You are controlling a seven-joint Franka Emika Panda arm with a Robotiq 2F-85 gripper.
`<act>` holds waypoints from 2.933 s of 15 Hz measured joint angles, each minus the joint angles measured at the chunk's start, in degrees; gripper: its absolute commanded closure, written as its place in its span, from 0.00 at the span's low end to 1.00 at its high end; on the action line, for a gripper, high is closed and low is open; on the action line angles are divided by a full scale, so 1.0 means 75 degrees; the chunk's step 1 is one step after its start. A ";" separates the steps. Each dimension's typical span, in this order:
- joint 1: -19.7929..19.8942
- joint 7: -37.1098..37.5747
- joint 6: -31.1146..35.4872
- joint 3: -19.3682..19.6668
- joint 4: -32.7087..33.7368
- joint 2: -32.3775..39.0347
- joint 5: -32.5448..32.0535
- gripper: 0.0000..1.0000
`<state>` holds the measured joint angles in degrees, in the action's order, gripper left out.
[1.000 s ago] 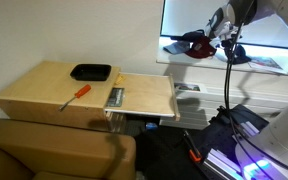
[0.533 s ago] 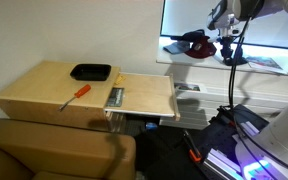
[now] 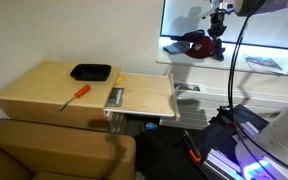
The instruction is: Put the sock on the top compartment of the dresser
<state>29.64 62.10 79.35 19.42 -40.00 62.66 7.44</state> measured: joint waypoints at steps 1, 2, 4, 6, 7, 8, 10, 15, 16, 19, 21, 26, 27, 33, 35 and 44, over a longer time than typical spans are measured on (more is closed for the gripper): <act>-0.0098 -0.0328 -0.0281 -0.0015 0.0077 -0.0217 -0.0002 0.97; -0.0180 -0.0696 -0.0505 -0.0017 0.0076 -0.0472 -0.0024 0.97; -0.0227 -0.1582 -0.0798 -0.0014 -0.0031 -0.1013 -0.0138 0.97; -0.0131 -0.2613 -0.0940 0.0004 -0.0233 -0.1538 -0.0255 0.88; -0.0053 -0.2972 -0.0986 0.0006 -0.0343 -0.1763 -0.0264 0.88; 0.0016 -0.3175 -0.1005 0.0006 -0.0451 -0.1936 -0.0264 0.88; 0.0058 -0.3318 -0.1006 0.0004 -0.0599 -0.2058 -0.0264 0.97; -0.0141 -0.3607 -0.1122 -0.0149 -0.0742 -0.1769 -0.0279 0.97; -0.0289 -0.3769 -0.1122 -0.0261 -0.0891 -0.1754 -0.0274 0.97; -0.0971 -0.4269 -0.1118 -0.0483 -0.1518 -0.2025 -0.0334 0.97; -0.1434 -0.4771 -0.1115 -0.0535 -0.2112 -0.2495 -0.0524 0.97; -0.2165 -0.6471 -0.1114 -0.0566 -0.3738 -0.3907 -0.1377 0.97; -0.2282 -0.6838 -0.1115 -0.0567 -0.4096 -0.4201 -0.1623 0.97; -0.2563 -0.7826 -0.1082 -0.0681 -0.5231 -0.5264 -0.2576 0.88; -0.2536 -0.7826 -0.1082 -0.0681 -0.5228 -0.5182 -0.2576 0.97; -0.3573 -0.8310 -0.1072 -0.2154 -0.7379 -0.5906 -0.2711 0.97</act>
<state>2.84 -0.23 71.31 3.26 -95.35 18.37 -12.89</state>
